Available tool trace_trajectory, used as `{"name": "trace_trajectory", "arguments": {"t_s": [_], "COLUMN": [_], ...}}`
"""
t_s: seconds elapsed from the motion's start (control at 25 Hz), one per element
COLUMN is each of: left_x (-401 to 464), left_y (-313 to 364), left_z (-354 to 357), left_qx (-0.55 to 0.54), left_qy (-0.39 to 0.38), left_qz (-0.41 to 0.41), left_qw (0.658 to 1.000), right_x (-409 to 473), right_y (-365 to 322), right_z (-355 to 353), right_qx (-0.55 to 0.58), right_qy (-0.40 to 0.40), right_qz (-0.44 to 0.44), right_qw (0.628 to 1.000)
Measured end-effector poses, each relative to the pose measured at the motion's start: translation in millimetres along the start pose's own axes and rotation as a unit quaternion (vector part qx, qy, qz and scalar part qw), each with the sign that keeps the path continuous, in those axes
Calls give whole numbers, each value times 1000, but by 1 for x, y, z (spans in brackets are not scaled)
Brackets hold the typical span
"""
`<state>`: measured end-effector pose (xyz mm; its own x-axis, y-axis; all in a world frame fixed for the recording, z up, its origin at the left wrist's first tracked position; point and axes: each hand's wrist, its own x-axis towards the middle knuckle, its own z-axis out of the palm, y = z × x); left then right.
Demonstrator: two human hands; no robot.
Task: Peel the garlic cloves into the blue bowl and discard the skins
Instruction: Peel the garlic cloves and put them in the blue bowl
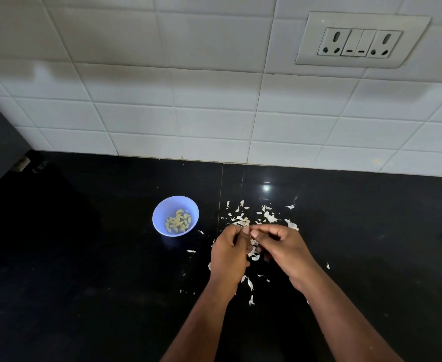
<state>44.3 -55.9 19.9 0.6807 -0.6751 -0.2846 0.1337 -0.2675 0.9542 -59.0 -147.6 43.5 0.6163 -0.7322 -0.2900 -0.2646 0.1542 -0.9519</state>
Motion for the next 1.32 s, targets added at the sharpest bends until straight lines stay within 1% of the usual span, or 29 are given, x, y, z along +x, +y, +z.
{"name": "trace_trajectory", "arguments": {"t_s": [0.08,0.2,0.32,0.36,0.44,0.52,0.6,0.72,0.8,0.84,0.92,1.04,1.12,1.2,1.32], "left_x": [3,6,10,11,12,12,16,20,22,24,29,35,37,36,37], "left_y": [3,2,-3,-4,-4,-2,0,5,9,9,9,7,6,7,7], "left_z": [0,0,-3,-5,-9,-10,-9,-8,-10,-11,-13,-14,-15,-18,-22], "left_qx": [-28,-19,39,66,107,162,213,208,258,284,319,352,352,337,310], "left_qy": [-9,-16,-16,-17,-16,-4,25,44,36,35,38,14,-2,-1,24], "left_qz": [-9,1,30,41,58,60,41,-12,-18,-12,-4,-5,-10,-8,0], "left_qw": [1000,1000,999,997,992,985,976,977,965,958,947,936,936,942,950], "right_x": [1,8,14,16,18,21,24,34,41,47,60,78,86,93,102], "right_y": [-1,-3,-2,-2,-1,-3,-5,-7,-9,-9,-9,-10,-12,-22,-31], "right_z": [2,5,4,4,3,4,5,6,4,2,-2,-3,0,2,8], "right_qx": [22,71,163,178,165,118,67,47,36,13,-74,-214,-295,-365,-453], "right_qy": [-1,10,-3,-7,-16,-25,-19,35,63,71,84,82,74,68,89], "right_qz": [8,44,112,125,121,109,96,68,55,47,28,-6,-38,-74,-140], "right_qw": [1000,996,980,976,979,987,993,996,996,996,993,973,952,926,876]}}
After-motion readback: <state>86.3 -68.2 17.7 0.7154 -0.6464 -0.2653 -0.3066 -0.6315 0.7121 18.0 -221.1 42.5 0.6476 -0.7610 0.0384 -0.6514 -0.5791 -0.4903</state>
